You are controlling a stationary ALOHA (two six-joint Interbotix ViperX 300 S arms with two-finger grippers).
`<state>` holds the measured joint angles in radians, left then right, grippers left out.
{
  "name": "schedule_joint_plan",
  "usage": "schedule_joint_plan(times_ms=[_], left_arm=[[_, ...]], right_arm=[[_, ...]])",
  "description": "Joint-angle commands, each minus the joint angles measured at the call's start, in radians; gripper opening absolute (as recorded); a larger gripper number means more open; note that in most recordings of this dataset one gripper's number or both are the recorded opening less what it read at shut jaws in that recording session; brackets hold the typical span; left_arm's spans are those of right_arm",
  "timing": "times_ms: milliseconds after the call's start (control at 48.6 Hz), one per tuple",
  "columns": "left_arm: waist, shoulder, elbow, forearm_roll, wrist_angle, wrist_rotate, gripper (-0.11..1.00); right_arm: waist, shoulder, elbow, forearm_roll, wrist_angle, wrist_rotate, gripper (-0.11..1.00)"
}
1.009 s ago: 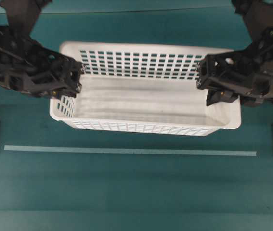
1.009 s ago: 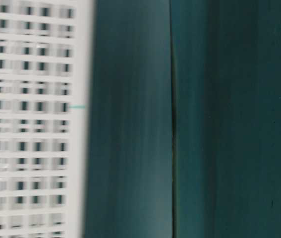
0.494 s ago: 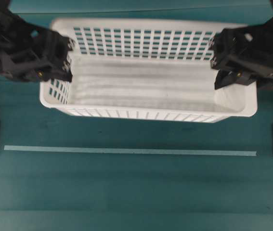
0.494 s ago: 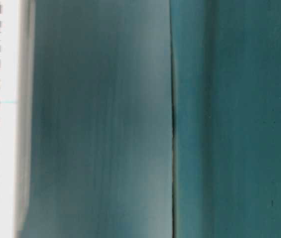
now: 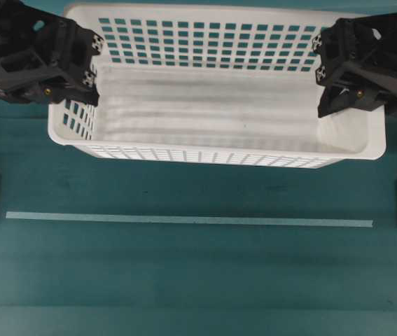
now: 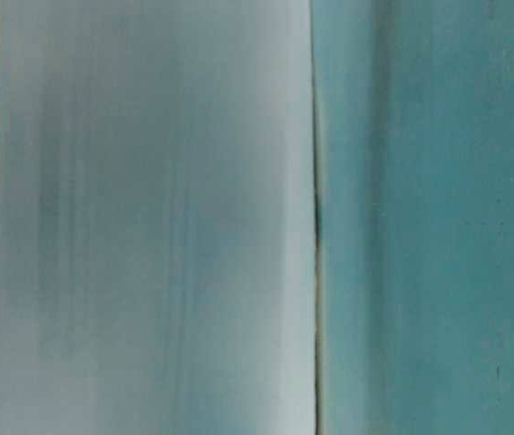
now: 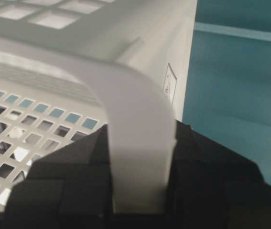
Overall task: Lift the white basket with both hands.
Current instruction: 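Hold the basket raised with both grippers, then lower the basket back onto the table with both grippers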
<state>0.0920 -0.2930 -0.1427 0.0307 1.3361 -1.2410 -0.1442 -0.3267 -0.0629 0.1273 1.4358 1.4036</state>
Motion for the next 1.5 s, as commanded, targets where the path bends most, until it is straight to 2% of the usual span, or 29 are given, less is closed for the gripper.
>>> schedule_joint_plan(times_ms=[0,494,679,824,947,1132,1277,1482], left_arm=[[-0.003,0.029,-0.038,-0.005,-0.021,0.040,0.08],[-0.005,0.032,-0.038,-0.003,-0.015,0.038,0.08],[-0.008,0.031,0.000,-0.005,-0.018,0.038,0.07],[-0.009,0.026,0.069,-0.003,-0.029,0.038,0.07],[-0.009,0.025,0.160,-0.005,-0.063,0.038,0.07],[0.002,0.017,0.334,-0.005,-0.192,0.031,0.07],[0.003,0.006,0.428,-0.005,-0.307,0.021,0.07],[0.003,0.011,0.509,-0.005,-0.347,0.008,0.07]], right_arm=[[0.028,0.025,-0.048,0.008,-0.023,-0.038,0.17],[0.028,0.020,-0.026,0.008,-0.023,-0.043,0.17],[0.028,0.020,0.029,0.014,-0.026,-0.044,0.17],[0.028,0.018,0.114,0.028,-0.051,-0.044,0.17],[0.028,0.021,0.201,0.028,-0.120,-0.046,0.17],[0.028,0.018,0.339,0.026,-0.275,-0.083,0.17],[0.028,0.018,0.420,0.028,-0.348,-0.100,0.17],[0.028,0.020,0.537,0.026,-0.407,-0.117,0.17]])
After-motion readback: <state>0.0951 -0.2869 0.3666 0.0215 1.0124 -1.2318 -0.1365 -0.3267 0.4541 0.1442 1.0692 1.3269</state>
